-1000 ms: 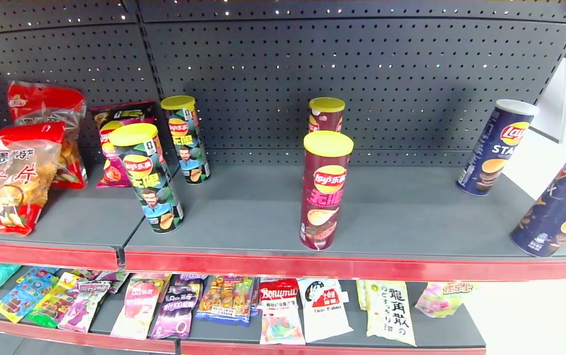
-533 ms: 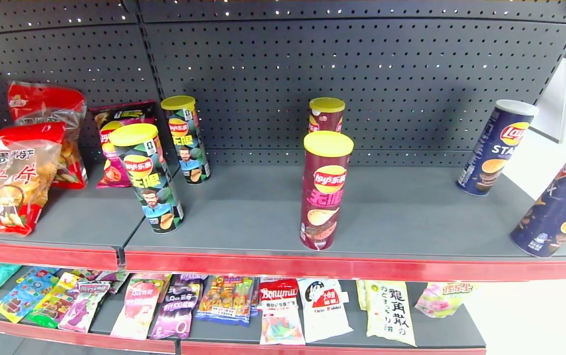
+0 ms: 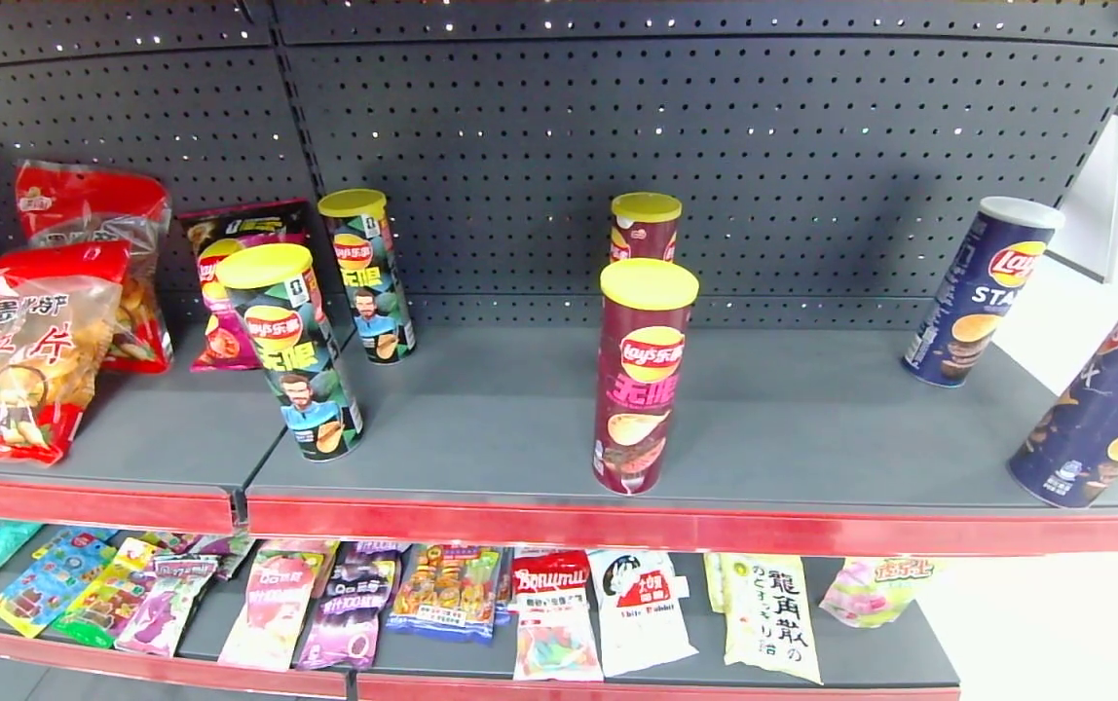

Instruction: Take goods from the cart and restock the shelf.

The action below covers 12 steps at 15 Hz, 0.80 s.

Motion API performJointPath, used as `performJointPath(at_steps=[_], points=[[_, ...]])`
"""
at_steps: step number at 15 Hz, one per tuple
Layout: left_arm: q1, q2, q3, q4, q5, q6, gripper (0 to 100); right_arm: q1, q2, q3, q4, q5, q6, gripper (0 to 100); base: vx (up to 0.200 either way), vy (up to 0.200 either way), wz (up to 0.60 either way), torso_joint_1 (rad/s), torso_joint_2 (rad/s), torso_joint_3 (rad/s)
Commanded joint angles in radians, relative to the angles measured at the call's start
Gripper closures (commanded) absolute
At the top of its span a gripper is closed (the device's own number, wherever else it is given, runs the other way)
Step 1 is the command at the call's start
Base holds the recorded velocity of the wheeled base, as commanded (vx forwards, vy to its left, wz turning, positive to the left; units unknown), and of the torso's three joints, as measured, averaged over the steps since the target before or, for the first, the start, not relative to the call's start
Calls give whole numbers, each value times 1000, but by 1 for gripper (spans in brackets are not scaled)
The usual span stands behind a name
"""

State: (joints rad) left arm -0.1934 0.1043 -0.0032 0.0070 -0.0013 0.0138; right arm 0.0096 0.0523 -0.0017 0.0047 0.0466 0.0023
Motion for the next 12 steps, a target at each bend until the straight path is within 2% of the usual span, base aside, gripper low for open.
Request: performJointPath(at_steps=[1,4,12], points=[[0,2,0,1,0,0,0,-5,-52,0,0,4,-1,0,0,0,0,0,0,0],[0,2,0,-1,0,0,0,-5,-51,0,0,-60,-1,0,0,0,0,0,0,0],[0,2,0,-1,0,0,0,-5,-52,0,0,-60,2,0,0,0,0,0,0,0]])
